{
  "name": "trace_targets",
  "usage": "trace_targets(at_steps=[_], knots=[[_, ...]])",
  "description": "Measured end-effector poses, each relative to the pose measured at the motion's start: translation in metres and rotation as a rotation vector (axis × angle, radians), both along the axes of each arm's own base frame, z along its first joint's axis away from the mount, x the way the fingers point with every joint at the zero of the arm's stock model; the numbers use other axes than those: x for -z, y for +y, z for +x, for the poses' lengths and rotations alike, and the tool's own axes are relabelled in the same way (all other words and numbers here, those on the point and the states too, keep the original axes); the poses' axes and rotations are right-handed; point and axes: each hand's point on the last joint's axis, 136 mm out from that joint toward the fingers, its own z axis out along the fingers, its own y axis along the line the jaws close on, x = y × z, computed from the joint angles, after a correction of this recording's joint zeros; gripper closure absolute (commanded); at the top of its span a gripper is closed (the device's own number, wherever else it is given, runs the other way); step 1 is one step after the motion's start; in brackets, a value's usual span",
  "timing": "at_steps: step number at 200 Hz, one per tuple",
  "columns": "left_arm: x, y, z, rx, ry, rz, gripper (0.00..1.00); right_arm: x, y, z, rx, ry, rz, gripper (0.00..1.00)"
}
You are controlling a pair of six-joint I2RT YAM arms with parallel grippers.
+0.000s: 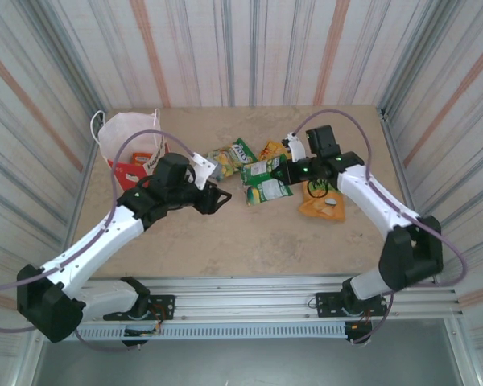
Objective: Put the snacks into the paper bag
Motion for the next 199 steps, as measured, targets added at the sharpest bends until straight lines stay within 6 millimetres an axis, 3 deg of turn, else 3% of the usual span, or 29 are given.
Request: trace_targets(at_steps=[52, 77, 143, 199], knots=[[-0.029, -0.019, -0.023, 0.257, -0.069, -0.038, 0.31, -0.065, -0.001, -0.054, -0.363, -0.338, -0.11, 1.0], [-0.031, -0.03, -0.026, 0.345, -0.076, -0.053, 0.3, -0.083, 0.003, -0.081, -0.527, -0.47, -0.122, 1.0], [-0.044, -0.044, -0.022, 0.454, -0.145, -0.07, 0.31, -0.08, 0.017, -0.125, -0.803, -0.586, -0.153, 1.0], [-0.046, -0.059, -0.042, 0.608, -0.182, -0.062, 0.33, -0.083, 0.023, -0.13, -0.841, -0.625, -0.145, 1.0]])
